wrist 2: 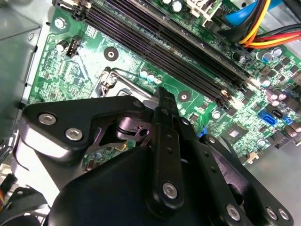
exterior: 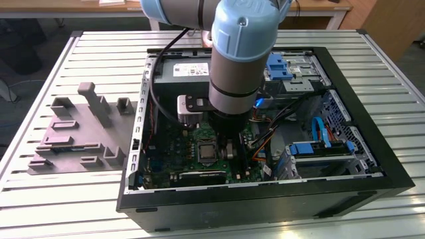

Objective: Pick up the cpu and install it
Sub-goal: 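Install the first cpu locking lever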

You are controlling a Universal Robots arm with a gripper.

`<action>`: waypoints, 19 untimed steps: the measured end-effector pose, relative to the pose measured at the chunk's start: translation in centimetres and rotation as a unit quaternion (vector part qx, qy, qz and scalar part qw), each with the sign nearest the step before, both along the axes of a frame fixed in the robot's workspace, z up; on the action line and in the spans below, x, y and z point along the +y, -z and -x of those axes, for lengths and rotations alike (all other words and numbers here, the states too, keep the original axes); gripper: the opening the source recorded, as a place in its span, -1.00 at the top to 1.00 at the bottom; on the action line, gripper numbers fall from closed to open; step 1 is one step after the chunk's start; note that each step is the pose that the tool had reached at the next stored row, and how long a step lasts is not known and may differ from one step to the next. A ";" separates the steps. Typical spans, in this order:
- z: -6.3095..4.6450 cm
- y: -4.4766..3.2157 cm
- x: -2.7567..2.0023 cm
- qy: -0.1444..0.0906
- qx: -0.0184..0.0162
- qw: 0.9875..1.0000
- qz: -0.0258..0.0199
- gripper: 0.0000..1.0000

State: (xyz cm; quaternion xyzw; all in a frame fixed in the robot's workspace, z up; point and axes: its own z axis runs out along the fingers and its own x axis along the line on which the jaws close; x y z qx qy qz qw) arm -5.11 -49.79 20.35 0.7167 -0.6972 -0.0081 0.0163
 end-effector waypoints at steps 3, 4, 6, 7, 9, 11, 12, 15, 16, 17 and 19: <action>0.0 0.11 -0.01 0.000 0.000 1.000 0.000 0.79; 0.0 0.11 -0.01 0.000 0.000 1.000 0.000 0.79; 0.0 0.15 -0.01 0.000 0.000 1.000 0.000 0.79; 0.0 0.19 -0.03 0.000 0.000 1.000 0.000 0.79; 0.0 0.25 -0.09 -0.001 -0.001 1.000 0.000 0.79; 0.1 0.32 -0.17 -0.001 -0.001 1.000 0.000 0.79; 0.1 0.34 -0.23 -0.001 -0.001 1.000 0.000 0.79; 0.1 0.55 -0.33 -0.002 -0.001 1.000 0.000 0.79; 0.1 0.64 -0.34 -0.002 -0.001 1.000 0.000 0.79; 0.1 0.73 -0.34 -0.002 -0.001 1.000 0.000 0.79; 0.1 0.95 -0.34 -0.003 -0.001 1.000 0.000 0.79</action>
